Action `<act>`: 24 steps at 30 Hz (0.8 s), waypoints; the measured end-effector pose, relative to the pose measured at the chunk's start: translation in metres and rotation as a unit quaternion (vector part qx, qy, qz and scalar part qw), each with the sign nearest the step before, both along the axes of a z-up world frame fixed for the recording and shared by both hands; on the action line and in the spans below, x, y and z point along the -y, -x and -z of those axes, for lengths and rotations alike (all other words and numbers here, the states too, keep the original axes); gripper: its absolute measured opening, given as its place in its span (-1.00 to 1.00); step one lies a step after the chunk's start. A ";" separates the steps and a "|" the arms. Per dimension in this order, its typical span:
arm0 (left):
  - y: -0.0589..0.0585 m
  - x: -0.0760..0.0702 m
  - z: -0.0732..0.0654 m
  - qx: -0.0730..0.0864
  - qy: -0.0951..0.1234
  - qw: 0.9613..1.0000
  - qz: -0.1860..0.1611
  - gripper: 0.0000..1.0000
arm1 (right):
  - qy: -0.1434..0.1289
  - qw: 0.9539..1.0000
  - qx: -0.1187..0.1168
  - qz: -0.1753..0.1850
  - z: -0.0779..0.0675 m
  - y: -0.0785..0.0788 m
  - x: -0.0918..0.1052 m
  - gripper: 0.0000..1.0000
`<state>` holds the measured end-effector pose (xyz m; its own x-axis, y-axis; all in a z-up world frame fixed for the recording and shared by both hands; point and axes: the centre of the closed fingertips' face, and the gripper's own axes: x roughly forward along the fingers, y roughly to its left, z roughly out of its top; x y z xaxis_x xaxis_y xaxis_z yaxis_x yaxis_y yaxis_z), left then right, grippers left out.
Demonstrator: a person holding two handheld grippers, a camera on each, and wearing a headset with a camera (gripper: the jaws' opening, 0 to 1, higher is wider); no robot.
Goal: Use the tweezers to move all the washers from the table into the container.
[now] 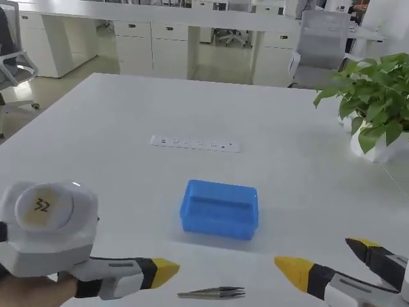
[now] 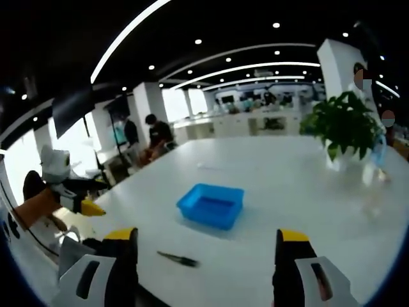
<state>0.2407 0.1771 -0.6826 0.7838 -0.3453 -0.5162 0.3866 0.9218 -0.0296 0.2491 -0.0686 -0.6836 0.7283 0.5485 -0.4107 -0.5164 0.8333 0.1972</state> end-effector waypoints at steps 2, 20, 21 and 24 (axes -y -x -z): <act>0.006 -0.005 -0.005 0.000 0.008 1.000 -0.016 0.98 | 0.006 1.000 -0.001 0.006 0.002 0.000 0.002 0.79; 0.010 -0.029 -0.035 0.083 -0.026 0.992 -0.089 0.98 | 0.018 0.998 -0.009 0.052 0.010 -0.002 0.017 0.98; 0.010 -0.029 -0.035 0.084 -0.029 0.992 -0.091 0.98 | 0.018 0.998 -0.009 0.052 0.011 -0.001 0.017 0.98; 0.011 -0.030 -0.033 0.083 -0.030 0.992 -0.093 0.98 | 0.021 0.999 -0.012 0.048 0.012 0.001 0.016 0.98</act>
<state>0.2293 0.2068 -0.6492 0.9069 -0.1594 -0.3900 0.2044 0.9759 0.0764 0.2476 -0.0844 -0.6960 0.7668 0.4580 -0.4497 -0.4287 0.8869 0.1723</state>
